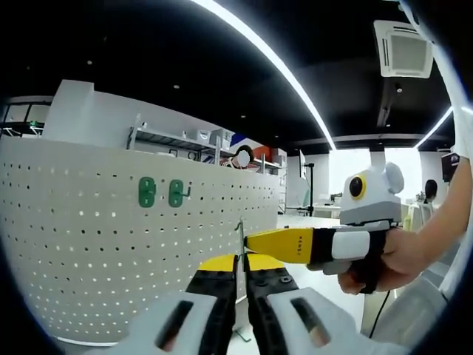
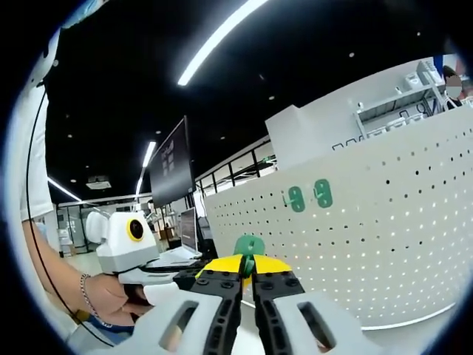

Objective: Insert the hook assembly into the mounting plate slot until the hook locks in place.

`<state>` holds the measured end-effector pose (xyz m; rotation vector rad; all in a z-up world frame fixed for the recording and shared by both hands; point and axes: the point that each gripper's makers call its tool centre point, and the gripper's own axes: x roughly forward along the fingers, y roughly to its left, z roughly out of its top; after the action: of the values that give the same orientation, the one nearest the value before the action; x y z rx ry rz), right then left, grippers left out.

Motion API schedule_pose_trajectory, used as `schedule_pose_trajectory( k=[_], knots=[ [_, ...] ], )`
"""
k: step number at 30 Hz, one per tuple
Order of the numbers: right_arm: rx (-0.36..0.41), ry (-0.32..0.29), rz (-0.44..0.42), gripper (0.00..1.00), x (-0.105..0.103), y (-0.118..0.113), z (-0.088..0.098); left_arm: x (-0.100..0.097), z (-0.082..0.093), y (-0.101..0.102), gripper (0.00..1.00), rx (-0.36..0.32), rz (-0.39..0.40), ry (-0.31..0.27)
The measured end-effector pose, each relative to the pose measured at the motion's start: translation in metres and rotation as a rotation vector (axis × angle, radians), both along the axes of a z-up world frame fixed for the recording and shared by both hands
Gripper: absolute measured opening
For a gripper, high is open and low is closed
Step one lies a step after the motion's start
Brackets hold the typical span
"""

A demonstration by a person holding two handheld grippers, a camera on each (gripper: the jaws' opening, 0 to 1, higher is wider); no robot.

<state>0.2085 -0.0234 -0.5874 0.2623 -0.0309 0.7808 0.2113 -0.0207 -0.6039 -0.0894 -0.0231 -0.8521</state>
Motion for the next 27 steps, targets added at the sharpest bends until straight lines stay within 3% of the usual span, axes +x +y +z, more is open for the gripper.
schedule_pose_trajectory(
  k=[10,16,18,23,27],
  knots=[
    [0.0,0.003,0.0,0.01,-0.001,-0.001,0.0,-0.002,-0.001,-0.003,0.06,0.001,-0.022,0.011],
    [0.017,0.016,-0.004,0.01,-0.001,-0.004,0.001,-0.005,-0.007,-0.01,0.25,0.033,-0.045,0.019],
    [0.02,0.018,-0.005,0.01,-0.001,-0.005,0.001,-0.006,-0.013,-0.013,0.37,0.043,-0.057,0.045],
    [0.02,0.021,-0.005,0.01,-0.001,-0.006,0.0,-0.005,-0.018,-0.013,0.55,0.064,-0.047,0.051],
    [0.019,0.028,-0.009,0.01,0.0,-0.008,-0.002,-0.001,-0.02,-0.008,0.64,0.078,-0.014,0.048]
  ],
)
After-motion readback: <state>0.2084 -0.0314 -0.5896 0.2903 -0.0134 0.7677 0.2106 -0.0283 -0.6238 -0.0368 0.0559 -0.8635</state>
